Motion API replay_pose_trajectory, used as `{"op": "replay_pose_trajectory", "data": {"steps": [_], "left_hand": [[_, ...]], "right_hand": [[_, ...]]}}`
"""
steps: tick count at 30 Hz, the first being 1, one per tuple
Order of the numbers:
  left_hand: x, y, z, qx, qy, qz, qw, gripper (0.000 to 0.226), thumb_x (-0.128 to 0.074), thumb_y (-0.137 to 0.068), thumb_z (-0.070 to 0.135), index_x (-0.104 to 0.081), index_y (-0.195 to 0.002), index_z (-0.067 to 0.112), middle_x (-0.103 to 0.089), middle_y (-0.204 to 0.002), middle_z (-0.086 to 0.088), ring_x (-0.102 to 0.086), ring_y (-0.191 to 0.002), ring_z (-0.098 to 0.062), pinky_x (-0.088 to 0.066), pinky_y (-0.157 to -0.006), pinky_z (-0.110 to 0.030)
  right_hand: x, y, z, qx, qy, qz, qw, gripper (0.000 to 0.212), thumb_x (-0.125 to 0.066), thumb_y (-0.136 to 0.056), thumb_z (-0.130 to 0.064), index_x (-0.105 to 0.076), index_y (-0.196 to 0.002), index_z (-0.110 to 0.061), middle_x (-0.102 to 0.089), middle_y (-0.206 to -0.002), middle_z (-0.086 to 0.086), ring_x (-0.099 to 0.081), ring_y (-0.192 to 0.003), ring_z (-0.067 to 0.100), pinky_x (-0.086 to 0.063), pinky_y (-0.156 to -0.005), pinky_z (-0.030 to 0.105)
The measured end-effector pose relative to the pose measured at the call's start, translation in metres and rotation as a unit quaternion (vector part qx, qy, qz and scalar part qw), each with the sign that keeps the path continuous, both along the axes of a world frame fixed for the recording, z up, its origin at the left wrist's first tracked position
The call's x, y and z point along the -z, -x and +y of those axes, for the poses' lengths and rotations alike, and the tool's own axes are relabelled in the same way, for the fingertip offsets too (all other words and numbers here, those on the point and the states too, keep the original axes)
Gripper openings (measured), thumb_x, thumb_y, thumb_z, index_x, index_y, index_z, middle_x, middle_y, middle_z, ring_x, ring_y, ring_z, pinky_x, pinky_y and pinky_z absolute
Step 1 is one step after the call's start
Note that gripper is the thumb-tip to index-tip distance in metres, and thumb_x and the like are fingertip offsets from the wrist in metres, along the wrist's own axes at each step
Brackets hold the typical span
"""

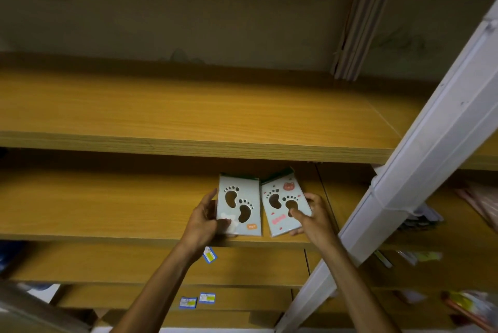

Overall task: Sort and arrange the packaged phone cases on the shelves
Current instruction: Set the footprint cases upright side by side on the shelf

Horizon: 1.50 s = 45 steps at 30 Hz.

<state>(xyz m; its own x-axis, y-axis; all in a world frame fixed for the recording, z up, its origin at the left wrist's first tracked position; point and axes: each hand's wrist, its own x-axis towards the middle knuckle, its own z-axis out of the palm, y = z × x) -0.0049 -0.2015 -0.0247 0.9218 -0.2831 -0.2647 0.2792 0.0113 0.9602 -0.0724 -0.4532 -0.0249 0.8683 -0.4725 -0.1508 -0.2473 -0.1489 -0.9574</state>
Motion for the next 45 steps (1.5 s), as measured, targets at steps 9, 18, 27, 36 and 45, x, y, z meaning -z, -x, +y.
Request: {"op": "replay_pose_trajectory", "data": {"steps": [9, 18, 27, 36, 45], "left_hand": [[-0.011, 0.006, 0.046, 0.048, 0.019, -0.043, 0.998, 0.077, -0.064, -0.078, -0.014, -0.047, -0.134, 0.036, -0.052, -0.126, -0.003, -0.059, -0.108, -0.030, -0.060, -0.060, -0.046], [-0.026, 0.024, 0.064, 0.156, 0.056, -0.054, 0.985, 0.076, -0.076, -0.071, -0.003, -0.053, -0.123, 0.047, -0.059, -0.122, -0.001, -0.061, -0.109, -0.029, -0.061, -0.062, -0.043], [-0.034, 0.083, 0.016, 0.313, 0.083, -0.021, 0.946, 0.082, -0.079, -0.061, 0.003, -0.051, -0.129, 0.039, -0.071, -0.111, 0.006, -0.068, -0.104, -0.023, -0.061, -0.067, -0.043], [-0.041, 0.161, -0.081, 0.416, 0.071, -0.045, 0.906, 0.077, -0.073, -0.072, -0.010, -0.049, -0.134, 0.030, -0.065, -0.107, 0.000, -0.062, -0.099, -0.022, -0.056, -0.085, -0.052], [-0.044, 0.231, -0.223, 0.435, 0.095, -0.016, 0.895, 0.082, -0.072, -0.069, -0.015, -0.047, -0.135, 0.026, -0.063, -0.124, -0.005, -0.066, -0.105, -0.021, -0.061, -0.064, -0.036]], "right_hand": [[-0.026, 0.038, 0.024, 0.026, -0.031, -0.067, 0.997, 0.049, -0.069, -0.086, -0.031, -0.045, -0.126, -0.045, -0.059, -0.123, -0.010, -0.068, -0.096, 0.017, -0.059, -0.053, 0.035], [-0.038, 0.125, 0.060, 0.103, -0.053, -0.121, 0.986, 0.051, -0.064, -0.088, -0.008, -0.044, -0.127, -0.034, -0.052, -0.128, -0.009, -0.062, -0.105, 0.016, -0.059, -0.060, 0.034], [-0.038, 0.251, 0.072, 0.298, -0.021, -0.156, 0.942, 0.052, -0.064, -0.085, 0.002, -0.053, -0.120, -0.036, -0.059, -0.125, -0.003, -0.059, -0.113, 0.022, -0.056, -0.084, 0.049], [-0.032, 0.360, 0.032, 0.426, -0.045, -0.189, 0.883, 0.047, -0.065, -0.086, -0.005, -0.056, -0.120, -0.036, -0.068, -0.115, -0.001, -0.069, -0.097, 0.027, -0.059, -0.058, 0.043], [-0.038, 0.447, -0.078, 0.462, -0.066, -0.192, 0.863, 0.051, -0.071, -0.078, -0.018, -0.053, -0.124, -0.032, -0.067, -0.116, 0.003, -0.071, -0.092, 0.026, -0.058, -0.060, 0.040]]}}
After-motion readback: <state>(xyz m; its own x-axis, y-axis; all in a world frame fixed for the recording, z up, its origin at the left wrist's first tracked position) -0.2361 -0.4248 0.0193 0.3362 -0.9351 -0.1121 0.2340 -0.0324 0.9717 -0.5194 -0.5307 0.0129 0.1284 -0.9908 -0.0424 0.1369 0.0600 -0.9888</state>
